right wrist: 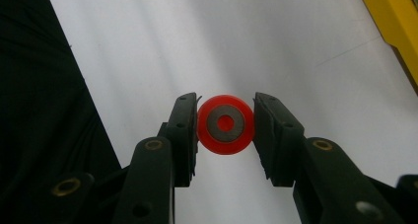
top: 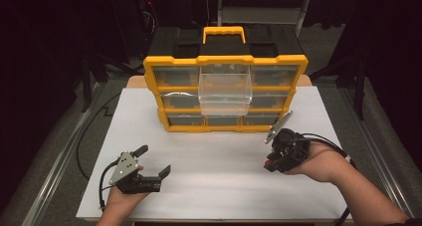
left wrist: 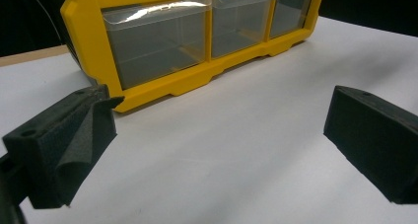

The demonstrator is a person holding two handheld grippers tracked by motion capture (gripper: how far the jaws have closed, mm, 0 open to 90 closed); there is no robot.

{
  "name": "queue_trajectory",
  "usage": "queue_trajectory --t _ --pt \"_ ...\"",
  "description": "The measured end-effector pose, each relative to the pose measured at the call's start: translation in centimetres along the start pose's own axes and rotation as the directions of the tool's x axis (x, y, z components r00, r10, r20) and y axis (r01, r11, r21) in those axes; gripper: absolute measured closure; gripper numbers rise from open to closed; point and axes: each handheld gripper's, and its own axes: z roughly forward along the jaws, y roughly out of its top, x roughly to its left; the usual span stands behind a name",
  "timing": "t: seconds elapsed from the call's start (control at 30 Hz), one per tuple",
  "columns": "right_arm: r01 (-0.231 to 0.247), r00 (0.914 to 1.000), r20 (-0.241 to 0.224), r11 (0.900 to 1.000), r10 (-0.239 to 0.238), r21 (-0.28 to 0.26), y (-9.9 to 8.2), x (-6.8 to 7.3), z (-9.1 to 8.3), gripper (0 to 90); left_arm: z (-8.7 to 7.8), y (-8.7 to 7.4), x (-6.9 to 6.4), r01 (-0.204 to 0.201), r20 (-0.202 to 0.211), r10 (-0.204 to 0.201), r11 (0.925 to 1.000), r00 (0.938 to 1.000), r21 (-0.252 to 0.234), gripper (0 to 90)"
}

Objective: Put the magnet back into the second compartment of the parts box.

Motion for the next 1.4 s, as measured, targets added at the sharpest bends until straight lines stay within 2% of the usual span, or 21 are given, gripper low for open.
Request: queue_trajectory --t 0.13,0.53,1.4 --pt "-0.001 0.9999 -0.017 0.9999 0.002 0.011 0.3 0.0 -0.5 64.5 0.0 0.0 0.0 0.0 0.0 0.0 1.0 1.0 -0.001 0.6" --pt "-0.001 1.0 -0.007 1.0 0.001 0.009 1.2 -0.1 -2.2 64.5 0.0 0.0 0.0 0.001 0.004 -0.001 1.0 1.0 -0.001 0.6" --pt "0.046 0.999 0.002 0.999 -0.046 0.002 3.6 0.3 -6.5 64.5 0.0 0.0 -0.1 0.0 0.01 0.0 1.0 0.9999 -0.005 0.6"
